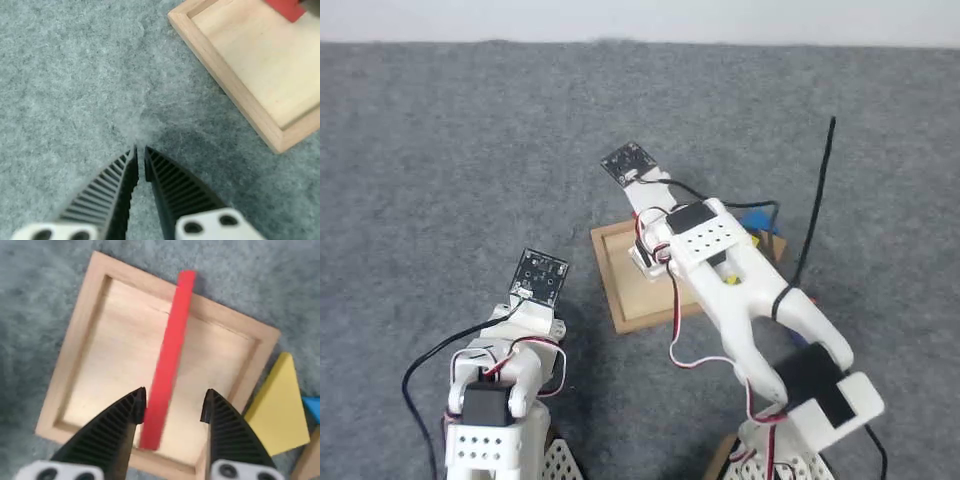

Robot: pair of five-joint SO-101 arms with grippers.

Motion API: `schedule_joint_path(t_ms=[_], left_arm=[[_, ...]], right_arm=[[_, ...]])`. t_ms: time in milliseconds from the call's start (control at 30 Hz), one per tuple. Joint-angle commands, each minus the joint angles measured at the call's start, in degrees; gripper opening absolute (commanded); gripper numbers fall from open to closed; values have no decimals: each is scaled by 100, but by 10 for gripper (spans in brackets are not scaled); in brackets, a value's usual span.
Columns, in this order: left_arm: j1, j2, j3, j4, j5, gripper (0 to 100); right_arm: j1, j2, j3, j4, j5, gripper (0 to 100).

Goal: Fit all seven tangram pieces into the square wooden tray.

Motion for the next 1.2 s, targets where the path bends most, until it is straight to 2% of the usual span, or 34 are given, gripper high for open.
schedule_joint_path(t_ms=[0, 400, 533, 667, 800, 967, 1067, 1167], left_arm=[[-35, -97, -57, 18, -44, 22], [-35, -97, -57, 18, -44, 22], [-35, -97, -57, 18, -44, 22], [-35, -97, -57, 18, -44, 22], [-35, -97, -57, 18, -44, 22], [-35, -97, -57, 18, -44, 22], [-26, -97, -57, 18, -44, 22], [-35, -97, -57, 18, -44, 22]], right_arm=[[-295, -409, -237, 48, -62, 188], [-725, -462, 35, -48, -18, 188], [-734, -523, 0, 207, -18, 188], [-752, -1077, 193, 418, 185, 188], [-725, -1947, 738, 154, 220, 188], [-40, -2009, 976, -532, 167, 188], [514, -1323, 721, -892, 9, 186], [725, -488, 229, -945, 26, 151]])
